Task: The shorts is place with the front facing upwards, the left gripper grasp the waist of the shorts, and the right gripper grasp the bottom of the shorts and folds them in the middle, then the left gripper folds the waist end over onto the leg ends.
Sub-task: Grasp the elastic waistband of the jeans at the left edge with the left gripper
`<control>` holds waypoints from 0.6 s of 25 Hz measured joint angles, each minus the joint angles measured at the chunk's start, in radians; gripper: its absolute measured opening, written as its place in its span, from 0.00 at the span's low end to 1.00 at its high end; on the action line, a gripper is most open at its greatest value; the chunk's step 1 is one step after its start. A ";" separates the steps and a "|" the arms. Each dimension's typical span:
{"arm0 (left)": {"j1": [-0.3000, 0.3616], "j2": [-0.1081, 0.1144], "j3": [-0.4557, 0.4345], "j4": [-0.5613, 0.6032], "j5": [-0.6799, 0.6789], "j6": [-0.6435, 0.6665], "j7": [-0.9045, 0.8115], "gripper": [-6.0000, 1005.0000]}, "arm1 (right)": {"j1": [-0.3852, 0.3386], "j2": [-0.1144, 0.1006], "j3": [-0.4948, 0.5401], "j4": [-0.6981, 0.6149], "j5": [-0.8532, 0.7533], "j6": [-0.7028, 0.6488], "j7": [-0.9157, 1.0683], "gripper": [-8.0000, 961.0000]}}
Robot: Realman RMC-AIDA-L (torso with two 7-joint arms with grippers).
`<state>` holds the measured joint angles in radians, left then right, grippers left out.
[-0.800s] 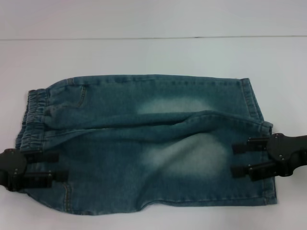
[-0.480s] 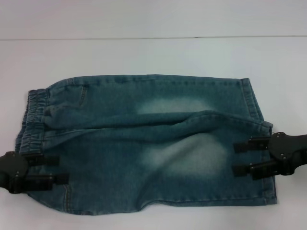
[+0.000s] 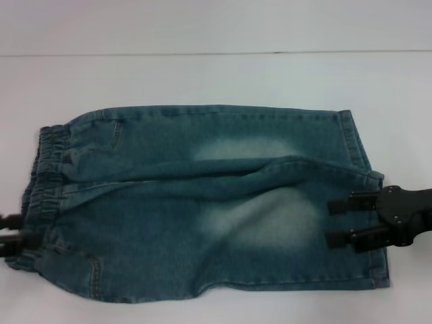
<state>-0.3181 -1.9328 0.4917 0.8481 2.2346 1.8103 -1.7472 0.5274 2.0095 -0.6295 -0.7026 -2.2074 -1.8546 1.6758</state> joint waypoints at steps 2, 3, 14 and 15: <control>0.004 0.008 -0.030 0.001 0.051 -0.017 -0.001 0.81 | 0.000 0.001 0.000 0.000 0.000 0.000 -0.002 0.98; 0.005 0.010 -0.039 0.001 0.065 -0.020 -0.001 0.81 | 0.000 0.002 0.000 0.000 0.000 0.000 -0.002 0.98; 0.003 -0.010 -0.053 0.014 0.187 -0.095 -0.004 0.81 | 0.010 0.007 -0.004 0.000 0.000 0.012 -0.005 0.98; 0.003 -0.013 -0.052 0.014 0.193 -0.103 -0.004 0.81 | 0.010 0.007 -0.004 0.000 0.000 0.012 -0.007 0.98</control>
<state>-0.3154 -1.9455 0.4398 0.8621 2.4274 1.7078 -1.7514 0.5370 2.0167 -0.6336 -0.7026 -2.2078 -1.8421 1.6688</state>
